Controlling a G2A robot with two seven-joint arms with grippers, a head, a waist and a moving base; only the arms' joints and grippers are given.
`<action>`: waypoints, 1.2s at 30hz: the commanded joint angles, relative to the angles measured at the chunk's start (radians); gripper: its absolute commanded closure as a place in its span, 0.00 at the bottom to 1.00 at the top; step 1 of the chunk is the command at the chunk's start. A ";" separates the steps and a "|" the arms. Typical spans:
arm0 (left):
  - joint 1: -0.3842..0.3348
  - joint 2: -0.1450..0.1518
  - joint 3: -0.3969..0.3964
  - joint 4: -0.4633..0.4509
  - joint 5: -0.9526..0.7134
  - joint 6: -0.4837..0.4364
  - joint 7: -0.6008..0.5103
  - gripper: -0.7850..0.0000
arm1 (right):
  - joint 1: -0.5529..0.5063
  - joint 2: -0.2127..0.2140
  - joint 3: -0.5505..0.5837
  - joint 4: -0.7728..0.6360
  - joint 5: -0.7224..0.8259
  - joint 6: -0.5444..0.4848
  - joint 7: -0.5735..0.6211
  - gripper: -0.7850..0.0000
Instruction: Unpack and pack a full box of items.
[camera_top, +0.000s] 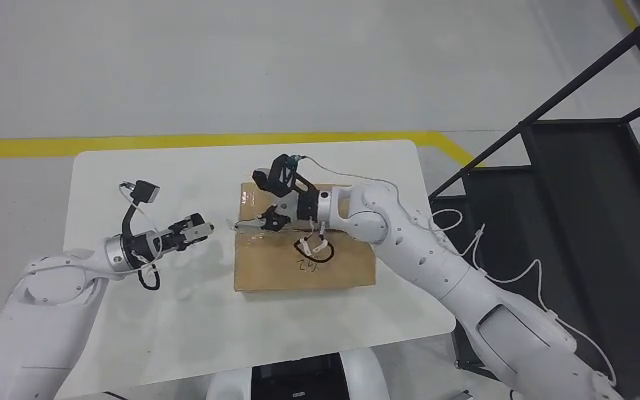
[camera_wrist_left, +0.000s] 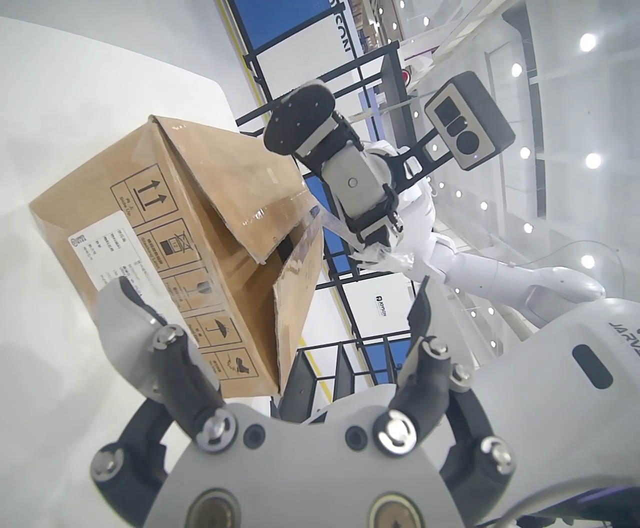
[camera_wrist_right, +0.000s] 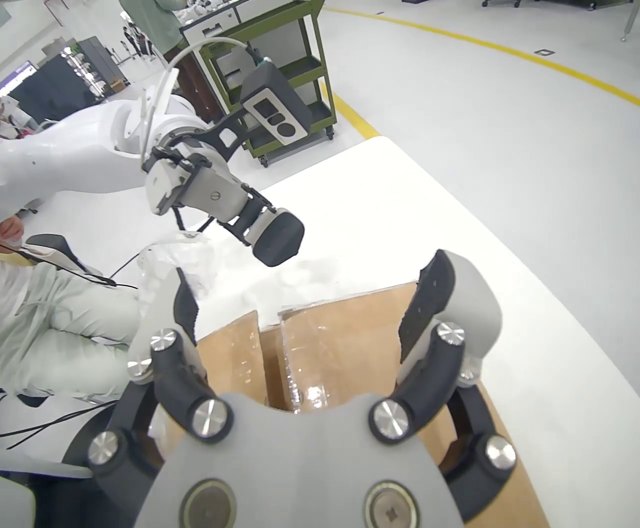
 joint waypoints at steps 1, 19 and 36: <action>-0.002 0.000 0.002 0.003 0.000 0.000 0.000 0.00 | 0.007 -0.005 -0.005 0.002 -0.048 0.034 -0.012 0.00; 0.000 -0.003 0.020 0.025 -0.024 -0.023 -0.020 0.00 | 0.083 -0.057 -0.068 -0.041 -0.426 0.224 -0.116 0.00; -0.146 -0.046 0.214 0.134 0.151 -0.034 0.048 0.00 | 0.063 -0.074 -0.044 -0.047 -0.540 0.230 -0.141 0.00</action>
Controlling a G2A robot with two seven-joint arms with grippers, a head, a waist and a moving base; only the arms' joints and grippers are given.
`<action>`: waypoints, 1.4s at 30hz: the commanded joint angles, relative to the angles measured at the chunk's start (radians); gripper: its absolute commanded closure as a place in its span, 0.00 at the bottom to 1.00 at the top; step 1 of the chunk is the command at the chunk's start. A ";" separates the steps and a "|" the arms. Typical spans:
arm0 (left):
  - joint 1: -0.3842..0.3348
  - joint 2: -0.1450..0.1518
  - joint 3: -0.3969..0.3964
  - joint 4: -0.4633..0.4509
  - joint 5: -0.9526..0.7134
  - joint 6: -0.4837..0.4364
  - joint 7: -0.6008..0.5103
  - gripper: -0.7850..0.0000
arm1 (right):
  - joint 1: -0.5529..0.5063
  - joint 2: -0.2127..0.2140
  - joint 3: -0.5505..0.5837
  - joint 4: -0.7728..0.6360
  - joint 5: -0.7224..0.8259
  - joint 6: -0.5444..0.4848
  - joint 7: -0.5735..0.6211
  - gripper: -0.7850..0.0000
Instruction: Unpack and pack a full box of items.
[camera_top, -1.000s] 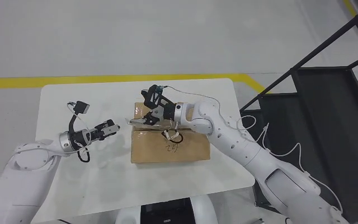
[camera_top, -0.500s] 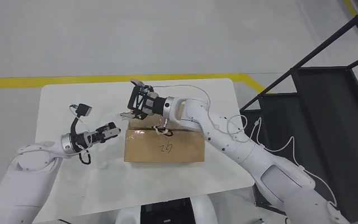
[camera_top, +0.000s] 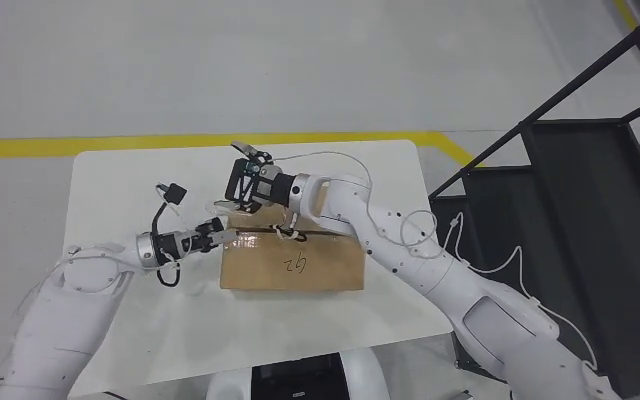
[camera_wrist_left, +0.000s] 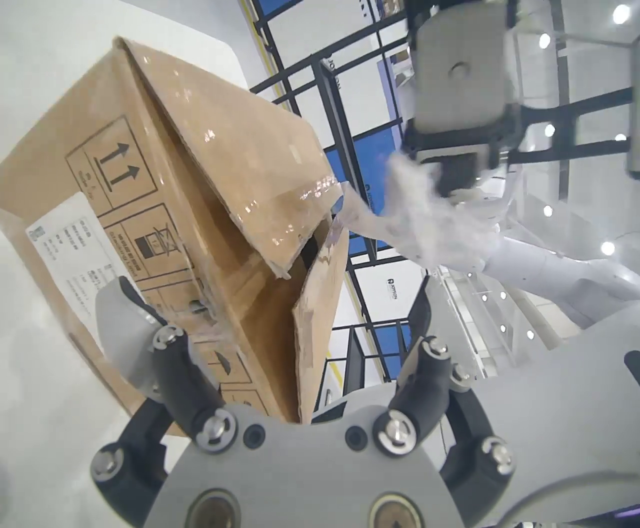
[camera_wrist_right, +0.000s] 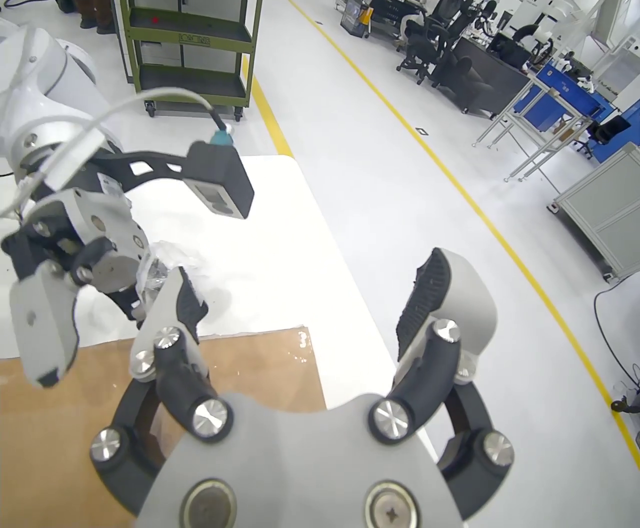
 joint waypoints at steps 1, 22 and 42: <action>-0.032 -0.010 0.041 0.029 0.026 -0.004 0.014 0.00 | -0.004 0.000 0.008 -0.007 -0.006 -0.004 0.005 0.00; -0.104 -0.035 0.101 0.130 -0.016 -0.062 0.016 0.00 | -0.045 0.000 0.091 -0.065 0.035 -0.095 0.057 0.00; 0.126 0.039 -0.180 -0.076 -0.078 -0.044 0.034 0.00 | -0.249 0.126 0.445 -0.226 0.442 -0.446 0.623 0.00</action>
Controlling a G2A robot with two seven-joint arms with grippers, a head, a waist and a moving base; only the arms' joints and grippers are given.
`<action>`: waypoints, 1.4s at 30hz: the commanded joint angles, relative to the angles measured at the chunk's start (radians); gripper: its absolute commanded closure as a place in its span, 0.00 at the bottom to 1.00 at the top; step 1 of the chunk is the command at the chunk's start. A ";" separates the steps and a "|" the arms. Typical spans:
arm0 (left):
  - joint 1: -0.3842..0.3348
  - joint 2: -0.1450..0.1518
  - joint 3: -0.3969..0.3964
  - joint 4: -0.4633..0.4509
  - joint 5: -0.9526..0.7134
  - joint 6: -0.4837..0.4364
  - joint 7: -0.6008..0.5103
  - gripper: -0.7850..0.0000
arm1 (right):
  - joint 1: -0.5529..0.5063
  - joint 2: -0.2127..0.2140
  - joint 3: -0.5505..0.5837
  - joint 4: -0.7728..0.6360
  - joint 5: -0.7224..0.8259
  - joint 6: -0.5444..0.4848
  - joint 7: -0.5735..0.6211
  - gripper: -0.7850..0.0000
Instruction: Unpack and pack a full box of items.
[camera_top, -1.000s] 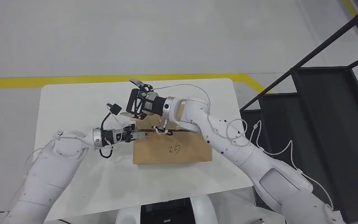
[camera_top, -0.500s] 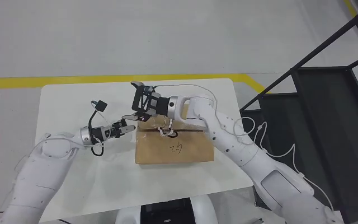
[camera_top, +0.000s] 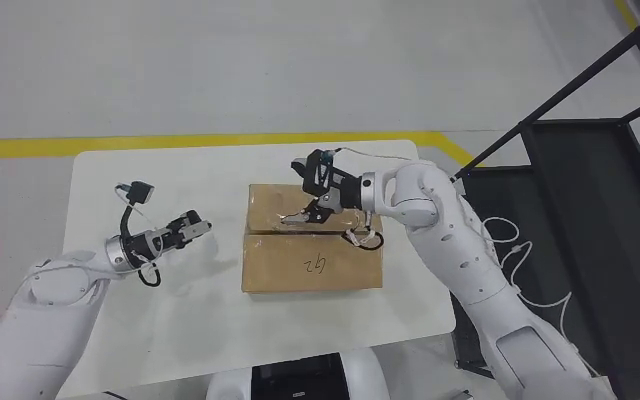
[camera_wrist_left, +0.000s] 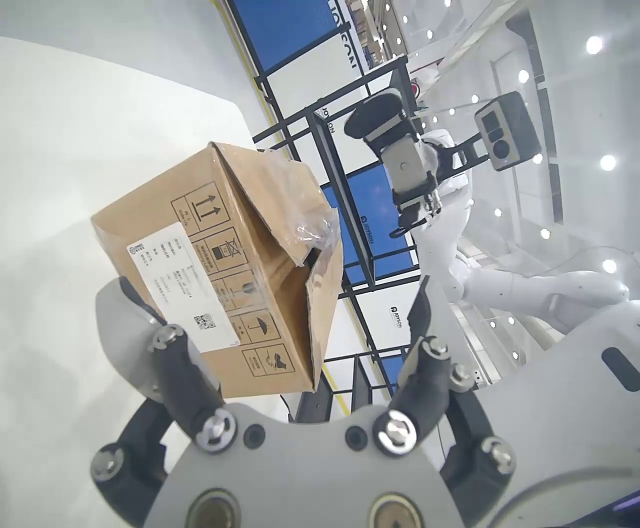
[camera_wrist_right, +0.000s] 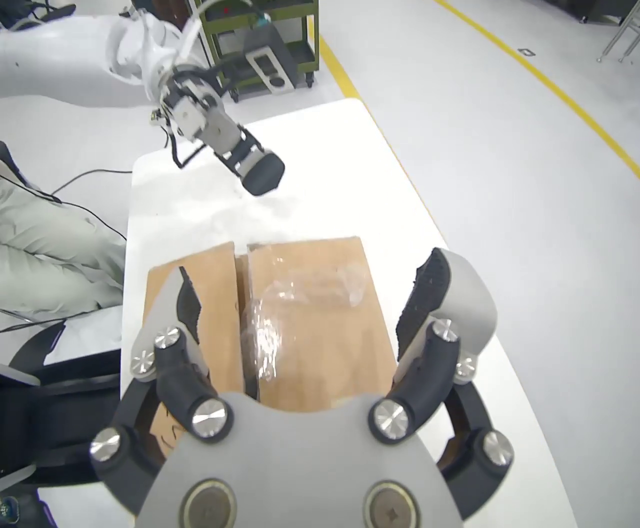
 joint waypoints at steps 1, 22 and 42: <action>0.004 0.001 -0.002 -0.010 0.004 0.007 0.002 0.00 | -0.022 0.006 0.001 -0.020 0.003 0.031 0.060 0.00; 0.052 0.010 -0.039 -0.046 0.013 0.013 0.007 0.00 | 0.138 -0.042 -0.245 0.166 0.266 0.187 0.197 0.00; 0.034 0.009 -0.026 -0.065 -0.012 0.021 -0.007 0.00 | 0.188 -0.049 -0.329 0.131 0.480 -0.058 0.172 0.00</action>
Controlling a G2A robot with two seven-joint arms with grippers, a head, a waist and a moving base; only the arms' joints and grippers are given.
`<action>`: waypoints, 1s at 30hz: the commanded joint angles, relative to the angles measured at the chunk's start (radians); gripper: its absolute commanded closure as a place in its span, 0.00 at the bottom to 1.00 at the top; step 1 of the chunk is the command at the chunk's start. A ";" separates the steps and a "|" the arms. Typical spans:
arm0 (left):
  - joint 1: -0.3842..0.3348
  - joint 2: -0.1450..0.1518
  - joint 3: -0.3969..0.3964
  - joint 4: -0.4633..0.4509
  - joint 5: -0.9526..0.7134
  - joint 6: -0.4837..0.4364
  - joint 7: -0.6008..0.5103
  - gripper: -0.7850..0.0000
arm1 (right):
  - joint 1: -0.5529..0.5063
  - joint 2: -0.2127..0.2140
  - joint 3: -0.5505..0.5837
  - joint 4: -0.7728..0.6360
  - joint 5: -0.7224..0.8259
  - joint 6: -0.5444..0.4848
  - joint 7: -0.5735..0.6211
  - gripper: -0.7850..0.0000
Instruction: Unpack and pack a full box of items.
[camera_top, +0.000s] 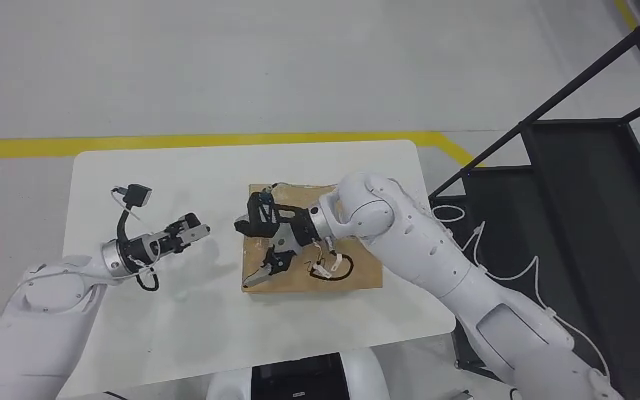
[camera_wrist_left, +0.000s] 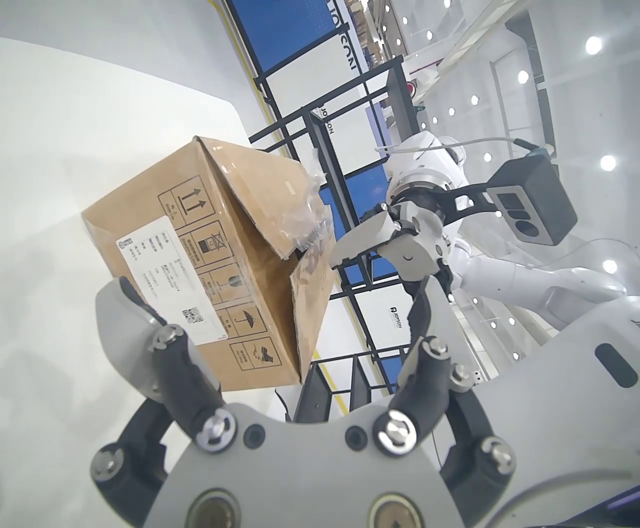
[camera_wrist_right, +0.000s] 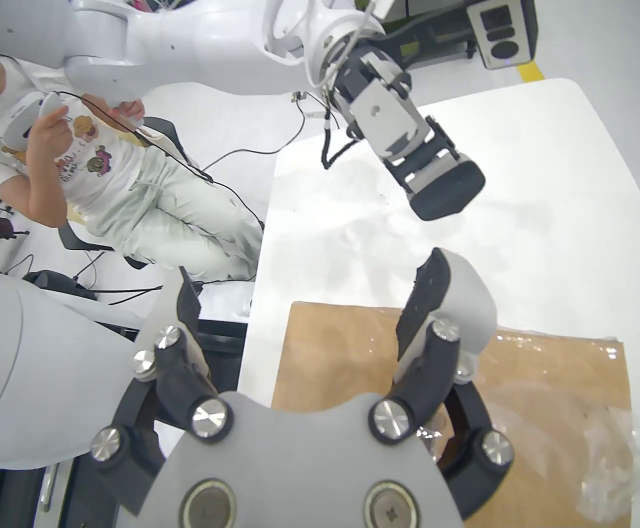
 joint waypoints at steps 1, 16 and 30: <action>-0.015 -0.002 0.010 -0.006 -0.011 0.000 -0.006 0.00 | -0.003 0.008 0.037 -0.005 -0.023 0.018 -0.025 0.00; -0.251 -0.035 0.180 -0.023 0.034 0.014 -0.091 0.00 | -0.210 0.108 0.367 -0.157 -0.146 0.151 0.001 0.00; -0.384 -0.079 0.329 0.063 0.034 -0.016 -0.052 0.00 | -0.160 0.088 0.226 0.004 -0.145 0.224 -0.020 0.00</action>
